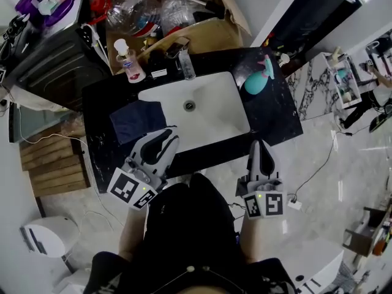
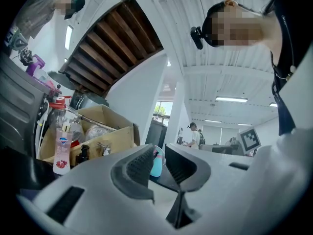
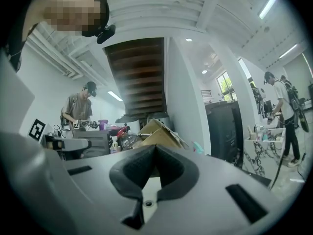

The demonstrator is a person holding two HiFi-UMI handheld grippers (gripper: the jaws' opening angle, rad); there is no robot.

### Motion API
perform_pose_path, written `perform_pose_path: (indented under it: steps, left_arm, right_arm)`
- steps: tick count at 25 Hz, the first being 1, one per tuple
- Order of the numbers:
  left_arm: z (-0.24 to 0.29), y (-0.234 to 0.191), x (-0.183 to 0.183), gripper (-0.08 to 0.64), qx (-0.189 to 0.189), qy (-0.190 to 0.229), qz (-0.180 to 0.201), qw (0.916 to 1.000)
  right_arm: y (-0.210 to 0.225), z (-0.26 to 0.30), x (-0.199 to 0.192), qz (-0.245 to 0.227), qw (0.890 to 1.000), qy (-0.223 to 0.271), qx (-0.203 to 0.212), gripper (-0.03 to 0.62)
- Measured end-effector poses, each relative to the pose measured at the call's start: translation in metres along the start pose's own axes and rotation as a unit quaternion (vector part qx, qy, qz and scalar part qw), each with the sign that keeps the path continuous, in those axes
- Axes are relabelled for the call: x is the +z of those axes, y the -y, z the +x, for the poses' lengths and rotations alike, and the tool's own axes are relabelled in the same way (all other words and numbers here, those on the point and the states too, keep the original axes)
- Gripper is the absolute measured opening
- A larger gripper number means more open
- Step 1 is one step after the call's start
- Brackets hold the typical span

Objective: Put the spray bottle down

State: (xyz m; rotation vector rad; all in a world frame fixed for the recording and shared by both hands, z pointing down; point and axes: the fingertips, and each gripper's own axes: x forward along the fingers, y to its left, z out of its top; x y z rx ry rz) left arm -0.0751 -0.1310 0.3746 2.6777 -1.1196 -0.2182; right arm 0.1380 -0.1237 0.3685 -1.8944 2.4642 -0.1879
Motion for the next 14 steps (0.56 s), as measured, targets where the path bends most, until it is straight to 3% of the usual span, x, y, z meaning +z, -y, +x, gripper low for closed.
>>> perform_pose_path:
  steps: [14]
  left_arm:
    - [0.004, 0.011, 0.018, 0.078, 0.013, 0.024, 0.013, 0.9995]
  right_arm:
    - [-0.001, 0.002, 0.025, -0.014, 0.999, 0.009, 0.037, 0.003]
